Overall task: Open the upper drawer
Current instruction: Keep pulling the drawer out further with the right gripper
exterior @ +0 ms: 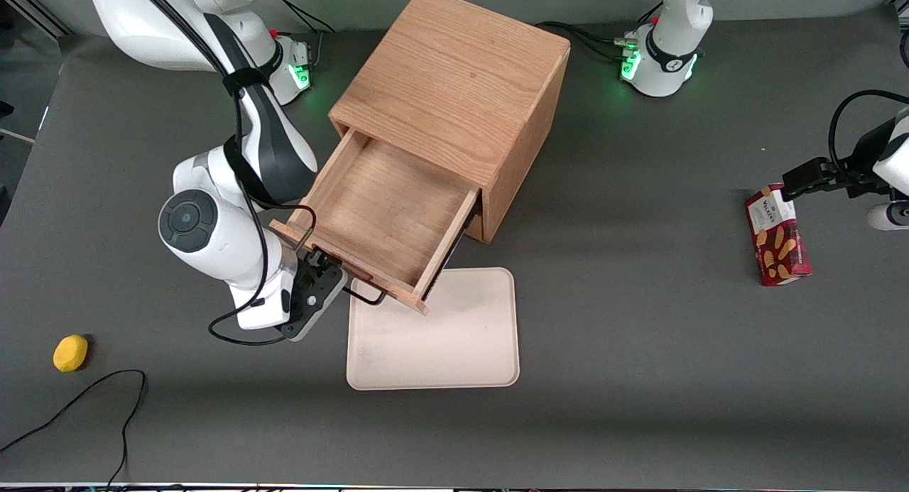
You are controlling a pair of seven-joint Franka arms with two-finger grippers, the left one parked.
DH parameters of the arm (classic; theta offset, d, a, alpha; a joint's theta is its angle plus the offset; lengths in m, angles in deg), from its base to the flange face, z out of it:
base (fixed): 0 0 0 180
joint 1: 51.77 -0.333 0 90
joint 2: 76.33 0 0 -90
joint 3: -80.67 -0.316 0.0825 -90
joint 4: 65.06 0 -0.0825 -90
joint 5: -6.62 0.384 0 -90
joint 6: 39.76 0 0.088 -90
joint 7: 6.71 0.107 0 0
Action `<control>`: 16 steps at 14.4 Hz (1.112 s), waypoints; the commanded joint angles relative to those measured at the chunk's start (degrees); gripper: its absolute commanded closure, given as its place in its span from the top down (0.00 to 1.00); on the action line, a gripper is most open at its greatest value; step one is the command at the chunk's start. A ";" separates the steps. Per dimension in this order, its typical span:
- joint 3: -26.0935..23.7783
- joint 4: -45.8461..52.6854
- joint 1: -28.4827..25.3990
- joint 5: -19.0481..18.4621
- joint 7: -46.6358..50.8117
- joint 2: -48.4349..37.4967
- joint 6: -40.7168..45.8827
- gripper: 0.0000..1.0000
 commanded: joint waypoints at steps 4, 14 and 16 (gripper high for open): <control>-0.37 5.29 0.98 -0.01 -1.75 3.09 1.12 1.00; -0.28 6.17 2.21 1.04 2.72 4.23 1.12 1.00; -0.28 6.17 2.29 1.13 4.22 4.23 1.12 1.00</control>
